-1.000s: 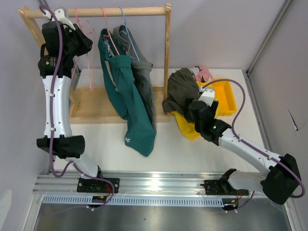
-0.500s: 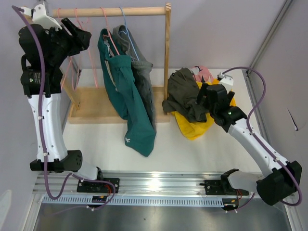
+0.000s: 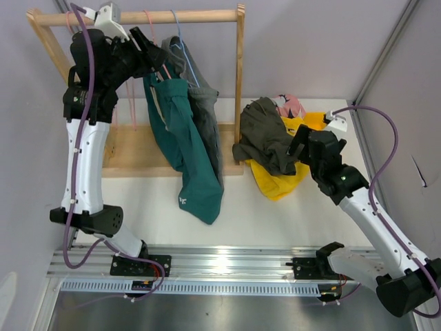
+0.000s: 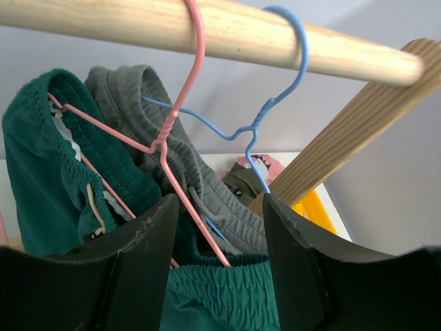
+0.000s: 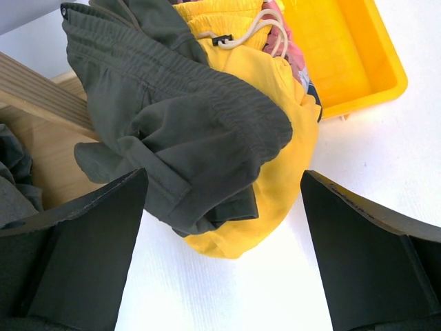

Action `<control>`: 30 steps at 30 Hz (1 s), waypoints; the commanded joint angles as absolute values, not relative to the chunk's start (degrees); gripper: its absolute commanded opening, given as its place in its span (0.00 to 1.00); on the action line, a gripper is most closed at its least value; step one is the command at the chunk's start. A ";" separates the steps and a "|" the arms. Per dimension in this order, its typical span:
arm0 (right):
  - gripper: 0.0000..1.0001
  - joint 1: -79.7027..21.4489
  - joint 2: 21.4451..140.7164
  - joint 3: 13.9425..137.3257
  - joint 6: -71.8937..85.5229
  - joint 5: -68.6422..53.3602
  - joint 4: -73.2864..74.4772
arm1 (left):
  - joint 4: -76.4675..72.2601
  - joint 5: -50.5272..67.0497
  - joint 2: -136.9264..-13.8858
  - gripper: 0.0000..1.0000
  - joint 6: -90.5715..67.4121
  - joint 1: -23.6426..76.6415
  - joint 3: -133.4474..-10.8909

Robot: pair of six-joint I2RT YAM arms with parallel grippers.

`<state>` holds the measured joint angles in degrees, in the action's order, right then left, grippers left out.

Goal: Remove the shorts from the hanger

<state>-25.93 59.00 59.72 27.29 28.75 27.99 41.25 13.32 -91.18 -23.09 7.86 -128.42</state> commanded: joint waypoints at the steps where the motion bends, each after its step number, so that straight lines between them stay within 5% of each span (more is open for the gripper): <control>1: 0.99 -25.93 56.87 59.15 27.42 30.32 28.91 | 40.69 10.21 -91.49 0.58 -23.56 9.31 -128.94; 17: 0.99 -24.87 55.46 56.43 26.98 30.15 27.60 | 37.44 4.66 -92.90 0.57 -23.12 11.25 -122.70; 27: 0.99 -24.87 55.55 54.49 26.90 28.74 25.84 | 34.19 5.36 -99.04 0.42 -24.78 11.51 -127.17; 30: 0.99 -24.87 55.46 54.32 26.72 29.00 25.75 | 34.98 6.15 -101.16 0.26 -25.14 11.60 -129.28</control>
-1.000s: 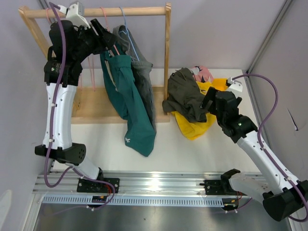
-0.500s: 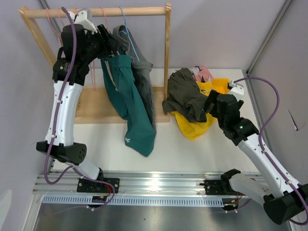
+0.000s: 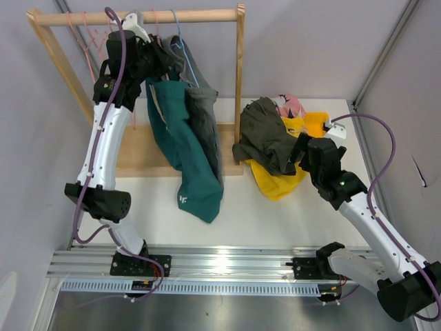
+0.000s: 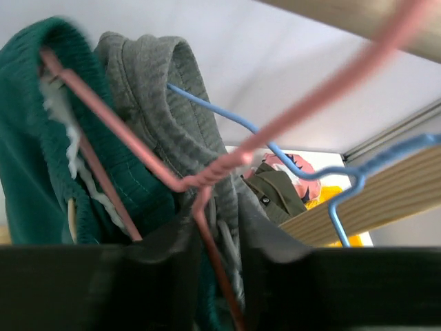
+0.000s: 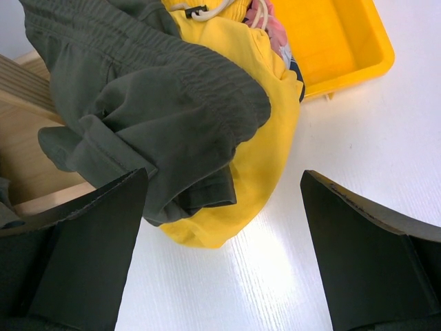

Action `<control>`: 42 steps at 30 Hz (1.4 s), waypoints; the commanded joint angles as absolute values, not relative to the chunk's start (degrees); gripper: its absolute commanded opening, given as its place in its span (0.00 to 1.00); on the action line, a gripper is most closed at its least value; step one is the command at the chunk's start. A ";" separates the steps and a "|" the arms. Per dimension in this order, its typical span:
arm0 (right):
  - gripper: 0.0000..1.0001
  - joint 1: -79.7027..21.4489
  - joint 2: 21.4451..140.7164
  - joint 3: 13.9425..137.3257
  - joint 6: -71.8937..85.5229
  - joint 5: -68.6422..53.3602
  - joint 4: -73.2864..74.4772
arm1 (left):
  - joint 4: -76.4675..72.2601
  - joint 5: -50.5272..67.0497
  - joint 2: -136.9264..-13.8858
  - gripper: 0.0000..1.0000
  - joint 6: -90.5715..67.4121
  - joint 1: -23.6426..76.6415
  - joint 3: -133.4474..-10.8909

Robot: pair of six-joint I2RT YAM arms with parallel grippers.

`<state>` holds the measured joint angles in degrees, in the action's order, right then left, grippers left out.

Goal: Remove the shorts from the hanger

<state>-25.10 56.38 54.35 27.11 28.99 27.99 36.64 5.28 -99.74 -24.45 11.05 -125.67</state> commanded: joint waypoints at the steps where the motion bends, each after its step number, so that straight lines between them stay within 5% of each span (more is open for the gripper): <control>1: 0.99 -24.87 55.37 54.40 26.63 28.92 25.66 | 35.50 6.15 -101.51 0.11 -25.31 11.60 -129.46; 3: 0.99 -24.87 55.28 54.40 26.63 28.74 25.58 | 35.94 5.63 -101.34 0.00 -25.40 11.60 -130.60; 11: 0.99 -29.96 53.97 56.95 23.30 28.04 22.69 | 39.90 4.22 -98.09 0.00 -23.73 11.60 -136.21; 26: 0.99 -69.95 75.13 94.29 4.93 33.49 15.22 | 43.86 2.20 -91.15 0.00 -20.92 11.60 -136.86; 42: 0.99 -73.74 101.68 114.87 8.17 28.56 11.87 | 43.86 3.60 -83.94 0.00 -19.78 11.51 -129.12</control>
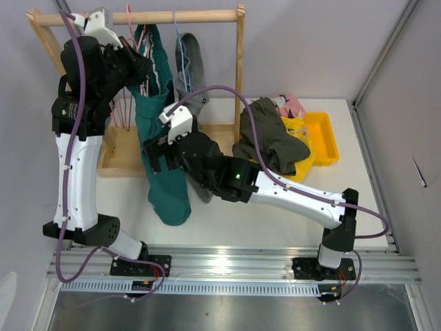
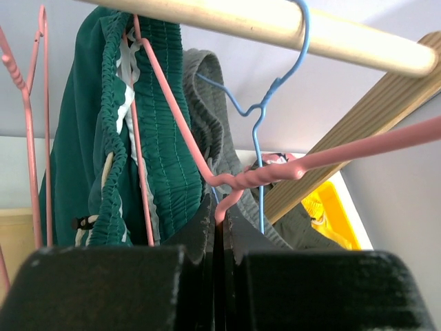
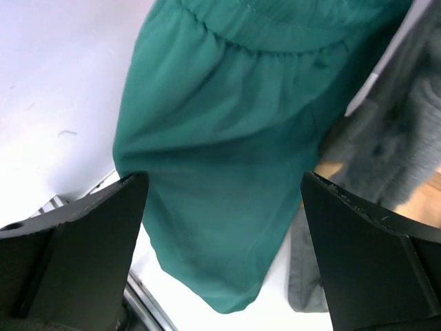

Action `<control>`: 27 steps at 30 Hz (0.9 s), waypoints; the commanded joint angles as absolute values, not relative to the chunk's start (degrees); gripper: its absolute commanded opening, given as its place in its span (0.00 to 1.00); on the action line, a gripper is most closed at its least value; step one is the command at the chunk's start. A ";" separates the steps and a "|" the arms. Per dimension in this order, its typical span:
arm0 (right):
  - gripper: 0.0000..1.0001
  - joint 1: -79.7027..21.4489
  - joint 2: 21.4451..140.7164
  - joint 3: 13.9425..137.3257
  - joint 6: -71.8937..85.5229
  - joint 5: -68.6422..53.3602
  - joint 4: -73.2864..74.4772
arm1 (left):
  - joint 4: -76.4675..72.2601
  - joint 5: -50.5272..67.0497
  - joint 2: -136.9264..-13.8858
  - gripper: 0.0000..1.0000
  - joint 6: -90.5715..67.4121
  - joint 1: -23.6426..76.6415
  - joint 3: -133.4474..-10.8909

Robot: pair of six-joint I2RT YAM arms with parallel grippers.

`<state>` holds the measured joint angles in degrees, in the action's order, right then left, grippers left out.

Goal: Remove the shorts from the hanger

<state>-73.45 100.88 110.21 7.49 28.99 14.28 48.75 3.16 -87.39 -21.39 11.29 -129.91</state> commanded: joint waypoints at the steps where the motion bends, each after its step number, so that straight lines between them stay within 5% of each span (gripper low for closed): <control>1: 0.99 -73.74 102.30 115.83 8.26 28.65 12.04 | 43.51 3.60 -83.50 0.00 -19.86 11.51 -127.98; 17: 0.97 -74.35 108.46 117.60 10.81 26.72 8.71 | 41.13 9.05 -81.21 0.00 -23.11 9.67 -125.33; 19: 0.88 -74.44 108.98 116.98 10.11 26.72 6.69 | 41.04 9.84 -81.04 0.00 -23.81 9.58 -125.33; 22: 0.46 -74.62 109.60 116.72 10.02 26.54 5.10 | 40.34 10.55 -80.42 0.00 -24.78 9.49 -125.33; 25: 0.34 -74.62 110.04 116.37 10.02 26.54 3.96 | 40.52 11.34 -80.33 0.00 -25.66 9.23 -126.47; 27: 0.15 -74.71 110.39 116.37 10.11 26.63 3.69 | 40.69 12.39 -80.16 0.00 -26.36 9.14 -126.74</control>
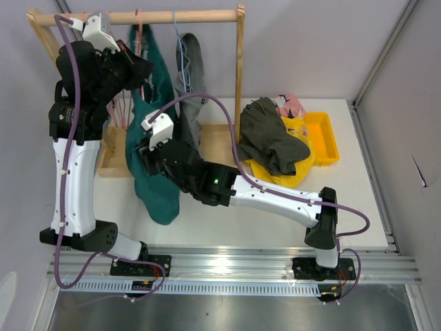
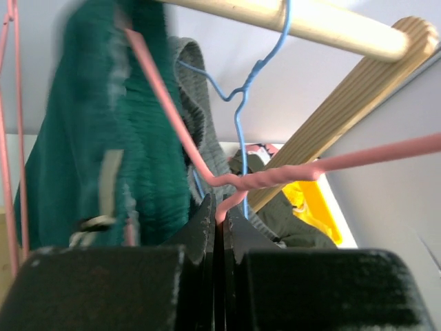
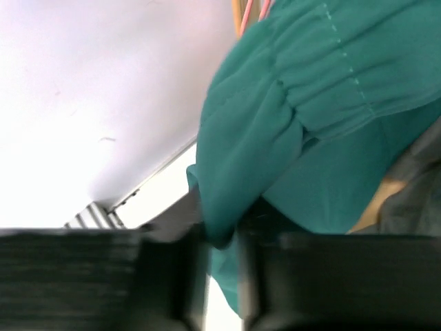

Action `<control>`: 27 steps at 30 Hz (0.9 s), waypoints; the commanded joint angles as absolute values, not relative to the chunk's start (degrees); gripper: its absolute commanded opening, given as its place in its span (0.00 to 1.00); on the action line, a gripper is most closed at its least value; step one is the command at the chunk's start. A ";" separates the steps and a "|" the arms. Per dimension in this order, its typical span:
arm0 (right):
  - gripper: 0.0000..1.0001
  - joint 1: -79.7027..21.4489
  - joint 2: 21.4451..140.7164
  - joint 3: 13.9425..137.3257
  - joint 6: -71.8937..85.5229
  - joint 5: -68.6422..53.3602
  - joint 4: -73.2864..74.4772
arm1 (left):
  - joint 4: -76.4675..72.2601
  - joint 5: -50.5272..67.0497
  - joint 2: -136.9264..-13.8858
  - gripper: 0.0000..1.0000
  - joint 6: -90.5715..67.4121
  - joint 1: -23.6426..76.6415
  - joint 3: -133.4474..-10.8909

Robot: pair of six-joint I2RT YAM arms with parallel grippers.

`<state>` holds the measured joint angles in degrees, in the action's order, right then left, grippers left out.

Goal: Remove the shorts from the hanger

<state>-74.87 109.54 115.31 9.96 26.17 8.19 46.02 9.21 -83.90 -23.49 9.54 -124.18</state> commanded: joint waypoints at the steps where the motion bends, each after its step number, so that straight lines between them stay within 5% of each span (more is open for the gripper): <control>1: 0.10 -74.71 110.48 116.28 10.02 26.63 3.52 | 40.61 12.48 -80.07 0.00 -26.54 9.14 -126.83; 2: 0.00 -74.79 110.48 116.28 10.28 27.15 3.60 | 40.52 12.57 -79.89 0.00 -26.63 9.14 -126.74; 27: 0.00 -90.70 99.14 91.59 20.74 39.11 7.83 | 41.31 9.58 -87.45 0.00 -25.40 2.20 -137.10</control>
